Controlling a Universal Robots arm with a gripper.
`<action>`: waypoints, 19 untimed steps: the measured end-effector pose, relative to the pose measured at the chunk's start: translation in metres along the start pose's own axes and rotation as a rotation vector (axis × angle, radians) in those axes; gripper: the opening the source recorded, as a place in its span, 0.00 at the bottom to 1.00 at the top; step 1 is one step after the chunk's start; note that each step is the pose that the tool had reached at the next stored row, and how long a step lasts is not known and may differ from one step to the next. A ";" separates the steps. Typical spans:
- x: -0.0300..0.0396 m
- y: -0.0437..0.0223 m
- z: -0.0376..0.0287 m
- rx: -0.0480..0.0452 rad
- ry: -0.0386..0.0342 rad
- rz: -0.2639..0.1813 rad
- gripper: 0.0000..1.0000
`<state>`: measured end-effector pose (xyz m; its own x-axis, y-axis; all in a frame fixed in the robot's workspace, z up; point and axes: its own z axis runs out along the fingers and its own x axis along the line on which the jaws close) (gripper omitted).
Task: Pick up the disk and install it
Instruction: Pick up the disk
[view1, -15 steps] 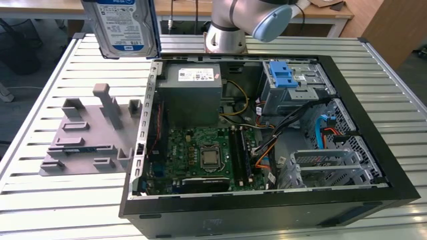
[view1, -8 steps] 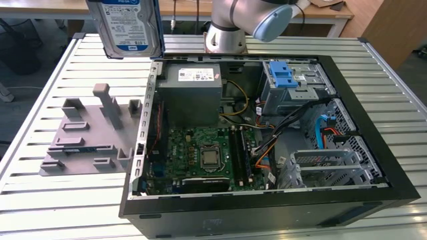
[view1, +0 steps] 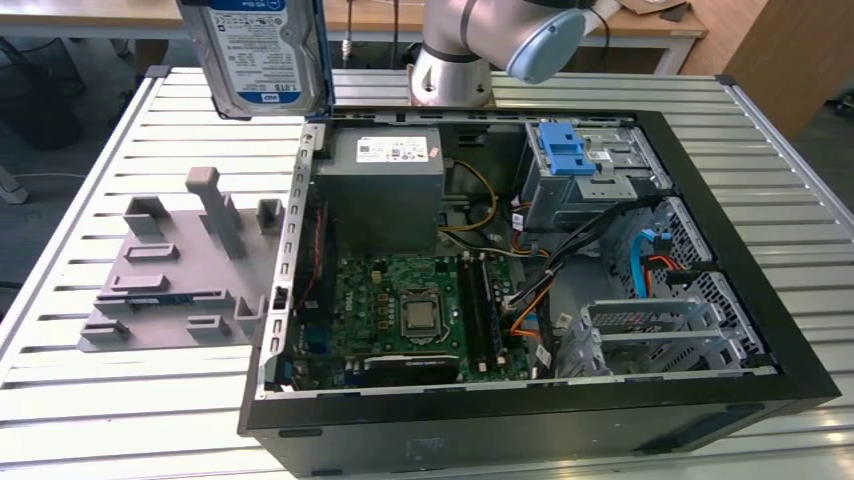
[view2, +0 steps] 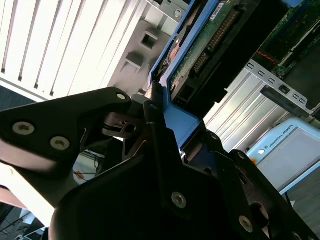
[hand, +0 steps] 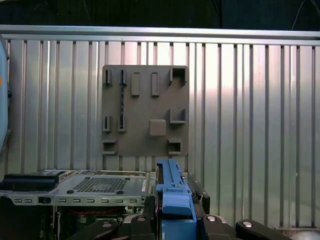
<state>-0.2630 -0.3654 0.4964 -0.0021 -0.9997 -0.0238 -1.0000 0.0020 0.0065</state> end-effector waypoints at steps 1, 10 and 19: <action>0.0000 0.0000 0.0000 0.0000 0.0000 0.000 0.36; 0.0000 -0.0003 0.0000 0.0000 0.0000 0.000 0.36; 0.0002 -0.0083 -0.0001 0.0000 0.0001 0.000 0.36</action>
<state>-0.2547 -0.3656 0.4964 -0.0021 -0.9997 -0.0237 -1.0000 0.0020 0.0066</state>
